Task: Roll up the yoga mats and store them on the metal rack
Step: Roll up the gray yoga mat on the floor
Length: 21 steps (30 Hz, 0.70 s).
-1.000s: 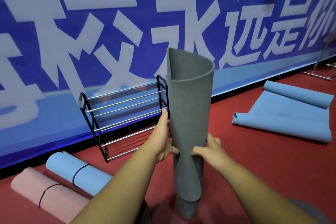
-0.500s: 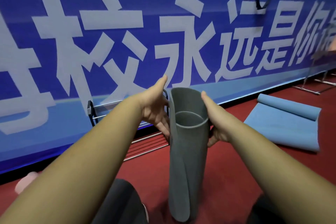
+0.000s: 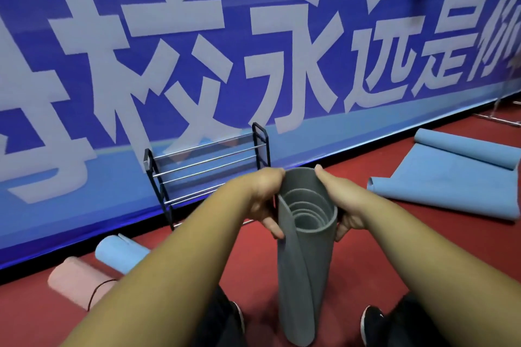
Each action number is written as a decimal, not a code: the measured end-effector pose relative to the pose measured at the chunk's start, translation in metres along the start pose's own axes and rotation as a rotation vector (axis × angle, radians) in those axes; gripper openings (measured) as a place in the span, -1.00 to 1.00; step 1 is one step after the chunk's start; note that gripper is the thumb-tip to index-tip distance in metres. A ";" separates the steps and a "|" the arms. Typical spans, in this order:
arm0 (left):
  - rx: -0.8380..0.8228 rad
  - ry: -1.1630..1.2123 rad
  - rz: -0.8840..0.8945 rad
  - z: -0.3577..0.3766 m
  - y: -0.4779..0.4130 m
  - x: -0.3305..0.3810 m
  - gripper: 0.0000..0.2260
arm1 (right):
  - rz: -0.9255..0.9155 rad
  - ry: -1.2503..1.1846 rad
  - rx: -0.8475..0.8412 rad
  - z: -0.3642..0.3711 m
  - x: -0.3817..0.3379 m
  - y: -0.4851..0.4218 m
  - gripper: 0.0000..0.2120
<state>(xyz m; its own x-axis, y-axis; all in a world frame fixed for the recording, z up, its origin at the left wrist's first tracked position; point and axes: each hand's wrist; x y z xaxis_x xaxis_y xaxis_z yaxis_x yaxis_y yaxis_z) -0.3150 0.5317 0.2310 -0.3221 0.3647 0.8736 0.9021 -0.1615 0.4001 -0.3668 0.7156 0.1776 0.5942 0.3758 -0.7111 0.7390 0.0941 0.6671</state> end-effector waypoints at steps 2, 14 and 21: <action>0.014 0.037 -0.006 0.010 -0.006 -0.022 -0.64 | 0.022 0.030 -0.020 0.003 0.012 -0.011 -0.26; 0.173 0.046 -0.180 0.014 -0.048 -0.057 -0.21 | -0.011 0.186 -0.030 0.022 0.016 -0.036 -0.30; 0.332 0.126 -0.181 0.044 -0.073 -0.104 -0.14 | 0.026 0.234 -0.111 0.029 0.029 -0.066 -0.21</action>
<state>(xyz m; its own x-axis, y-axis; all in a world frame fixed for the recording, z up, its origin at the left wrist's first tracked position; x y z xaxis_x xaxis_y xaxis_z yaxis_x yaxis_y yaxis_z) -0.3351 0.5458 0.0992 -0.4989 0.2413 0.8324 0.8643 0.2085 0.4577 -0.3896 0.6936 0.1065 0.5138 0.5809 -0.6313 0.6774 0.1769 0.7140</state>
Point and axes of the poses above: each hand's wrist, its own y-axis away from the middle knuckle, its own z-axis out of the palm, x = y × z, and after that the axes turned 13 degrees about z, right-handed
